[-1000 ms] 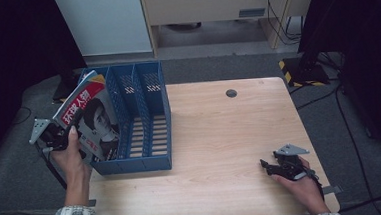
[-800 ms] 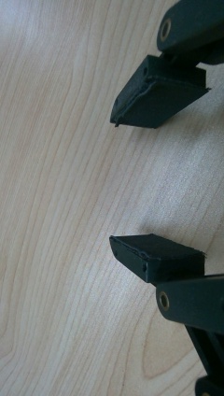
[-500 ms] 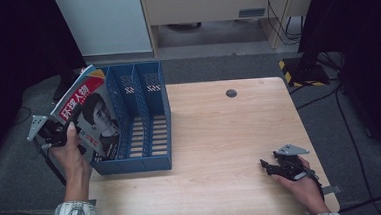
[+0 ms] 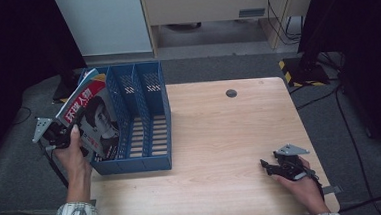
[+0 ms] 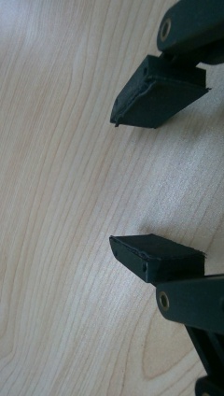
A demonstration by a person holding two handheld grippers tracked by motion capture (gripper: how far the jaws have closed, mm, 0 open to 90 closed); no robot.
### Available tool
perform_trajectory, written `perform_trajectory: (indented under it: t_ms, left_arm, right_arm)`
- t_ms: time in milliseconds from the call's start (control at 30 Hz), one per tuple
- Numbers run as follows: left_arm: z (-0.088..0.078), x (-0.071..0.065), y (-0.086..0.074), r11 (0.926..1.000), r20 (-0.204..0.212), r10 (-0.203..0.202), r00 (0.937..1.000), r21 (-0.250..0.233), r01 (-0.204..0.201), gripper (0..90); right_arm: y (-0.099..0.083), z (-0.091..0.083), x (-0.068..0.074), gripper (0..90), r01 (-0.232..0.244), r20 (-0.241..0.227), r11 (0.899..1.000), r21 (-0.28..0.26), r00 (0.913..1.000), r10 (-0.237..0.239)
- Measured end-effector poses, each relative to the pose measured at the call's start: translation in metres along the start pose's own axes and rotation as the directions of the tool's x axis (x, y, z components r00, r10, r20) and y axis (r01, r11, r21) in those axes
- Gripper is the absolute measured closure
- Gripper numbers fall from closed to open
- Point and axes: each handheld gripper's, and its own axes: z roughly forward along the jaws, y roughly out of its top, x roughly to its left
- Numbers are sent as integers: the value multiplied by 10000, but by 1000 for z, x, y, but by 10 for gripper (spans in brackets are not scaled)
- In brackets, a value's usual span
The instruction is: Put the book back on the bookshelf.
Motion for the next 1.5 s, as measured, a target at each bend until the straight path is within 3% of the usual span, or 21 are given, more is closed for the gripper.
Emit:
perform_trajectory:
  t_ms: [433,633,833,967,1067,1200,1333,1500]
  left_arm:
    - [-1,-1,1,9997,-8,-233,9997,108,233,797]
    - [-3,-2,7,9998,-125,-76,9999,193,78,706]
    - [-6,-6,16,9978,-256,534,9982,397,-524,557]
    - [-8,-11,25,9911,-455,1239,9912,548,-1214,405]
    - [-8,-14,30,9868,-485,1525,9871,619,-1494,322]
    - [-9,-19,37,9805,-451,1865,9814,711,-1831,269]
    - [-9,-21,42,9782,-407,1963,9797,765,-1929,248]
    - [-9,-27,49,9688,-271,2331,9721,937,-2297,237]
  right_arm:
    - [0,0,0,350,25,-16,10000,7,10000,-25]
    - [0,0,0,350,45,-29,10000,6,10000,-45]
    - [0,0,-1,349,51,-36,10000,7,10000,-51]
    - [0,0,0,347,34,-29,10000,1,10000,-34]
    - [0,0,0,346,28,-29,10000,2,10000,-28]
    - [0,0,0,343,30,-30,10000,5,10000,-30]
    - [0,0,-1,341,37,-40,10000,7,10000,-37]
    - [0,0,-1,339,40,-43,10000,9,10000,-40]
